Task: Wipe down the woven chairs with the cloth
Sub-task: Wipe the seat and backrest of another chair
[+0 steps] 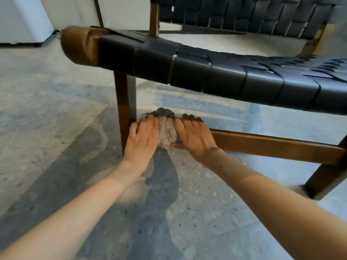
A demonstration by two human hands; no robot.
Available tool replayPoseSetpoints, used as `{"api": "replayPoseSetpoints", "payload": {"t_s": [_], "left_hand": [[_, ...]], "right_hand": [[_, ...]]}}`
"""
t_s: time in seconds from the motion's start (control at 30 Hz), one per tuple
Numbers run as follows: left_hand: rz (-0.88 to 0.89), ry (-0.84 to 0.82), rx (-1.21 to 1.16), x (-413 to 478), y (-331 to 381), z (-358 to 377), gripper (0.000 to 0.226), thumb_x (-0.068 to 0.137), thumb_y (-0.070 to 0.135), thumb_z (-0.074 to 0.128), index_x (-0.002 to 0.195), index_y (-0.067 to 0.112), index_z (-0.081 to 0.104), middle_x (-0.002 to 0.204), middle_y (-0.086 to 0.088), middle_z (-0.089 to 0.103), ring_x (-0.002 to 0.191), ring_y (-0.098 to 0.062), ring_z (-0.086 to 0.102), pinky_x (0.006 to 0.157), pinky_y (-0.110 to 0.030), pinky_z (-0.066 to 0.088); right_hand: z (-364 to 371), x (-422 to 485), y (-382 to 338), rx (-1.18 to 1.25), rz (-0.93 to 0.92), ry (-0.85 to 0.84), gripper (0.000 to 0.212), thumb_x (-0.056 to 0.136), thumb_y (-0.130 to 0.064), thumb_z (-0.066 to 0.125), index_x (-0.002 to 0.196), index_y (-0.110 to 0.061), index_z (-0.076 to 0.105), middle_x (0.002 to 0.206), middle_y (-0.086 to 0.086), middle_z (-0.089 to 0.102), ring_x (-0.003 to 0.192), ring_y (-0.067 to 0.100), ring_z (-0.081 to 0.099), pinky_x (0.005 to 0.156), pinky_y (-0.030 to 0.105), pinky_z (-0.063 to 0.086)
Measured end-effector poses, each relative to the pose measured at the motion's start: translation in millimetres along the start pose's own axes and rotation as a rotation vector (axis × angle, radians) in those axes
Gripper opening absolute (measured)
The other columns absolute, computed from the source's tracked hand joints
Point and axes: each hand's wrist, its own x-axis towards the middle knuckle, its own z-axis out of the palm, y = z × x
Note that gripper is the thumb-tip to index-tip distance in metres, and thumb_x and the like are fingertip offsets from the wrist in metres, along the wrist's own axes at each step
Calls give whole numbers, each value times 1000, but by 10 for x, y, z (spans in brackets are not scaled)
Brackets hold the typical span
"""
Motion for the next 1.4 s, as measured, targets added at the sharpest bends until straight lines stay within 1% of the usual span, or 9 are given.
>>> {"api": "replayPoseSetpoints", "payload": {"t_s": [0.2, 0.33, 0.47, 0.57, 0.77, 0.93, 1.07, 1.23, 1.4], "left_hand": [[183, 4, -66, 398, 715, -540, 25, 82, 26, 55, 104, 25, 67, 94, 9, 64, 90, -10, 62, 86, -31, 27], [326, -54, -158, 682, 1177, -1020, 34, 79, 45, 63, 106, 26, 67, 100, 10, 65, 96, -9, 61, 89, -30, 35], [508, -292, -312, 1045, 1652, -1310, 68, 92, 43, 53, 141, 5, 25, 141, -12, 35, 132, -29, 33, 112, -43, 22], [555, -313, -370, 1333, 2078, -1535, 73, 91, 41, 54, 142, 3, 19, 142, -14, 31, 132, -32, 30, 115, -46, 16], [505, -303, -421, 1477, 2820, -1868, 82, 86, 58, 53, 137, 4, 17, 136, -16, 31, 124, -32, 33, 109, -44, 23], [353, -215, -465, 1352, 3114, -1931, 79, 85, 51, 58, 131, 4, 14, 133, -13, 37, 122, -30, 37, 109, -46, 22], [326, -194, -509, 1355, 3210, -2048, 69, 89, 45, 54, 128, 4, 14, 134, -12, 38, 122, -29, 38, 110, -46, 22], [316, -212, -589, 1394, 3267, -2150, 66, 89, 34, 55, 134, 7, 14, 141, -10, 31, 128, -30, 32, 109, -43, 21], [240, -163, -790, 1477, 3110, -2267, 49, 86, 23, 62, 127, 17, 34, 130, -5, 41, 118, -24, 39, 97, -36, 30]], "right_hand": [[67, -709, 782, -85, 100, -12, 67, 91, -55, 52, 136, -8, 39, 126, 13, 51, 113, 29, 49, 97, 39, 36], [135, -1183, 1320, -135, 196, -20, 65, 89, -57, 53, 129, -6, 46, 118, 15, 53, 101, 31, 51, 92, 41, 39], [170, -1588, 1846, -138, 277, -34, 69, 88, -63, 44, 130, -8, 45, 119, 13, 52, 101, 28, 50, 93, 41, 39], [220, -1892, 2207, -88, 338, 5, 80, 84, -67, 26, 123, -5, 55, 112, 16, 58, 94, 29, 56, 89, 41, 45], [291, -2343, 2649, -125, 401, 156, 75, 88, -61, 30, 113, 0, 65, 100, 17, 65, 84, 29, 64, 74, 37, 54], [409, -2564, 2735, -261, 335, 264, 35, 93, -15, 49, 121, 1, 62, 114, 19, 65, 104, 32, 64, 98, 41, 48], [259, -2650, 2731, -285, 441, 223, 36, 84, -8, 41, 107, -12, 68, 98, 6, 66, 85, 23, 62, 78, 32, 50], [104, -2700, 2779, 15, 499, 138, 19, 95, -4, 35, 107, -8, 49, 104, 10, 48, 86, 21, 42, 69, 31, 36], [37, -2883, 2670, 314, 636, 330, 15, 96, -1, 40, 94, -14, 33, 92, 1, 29, 66, 16, 31, 52, 27, 19]]}}
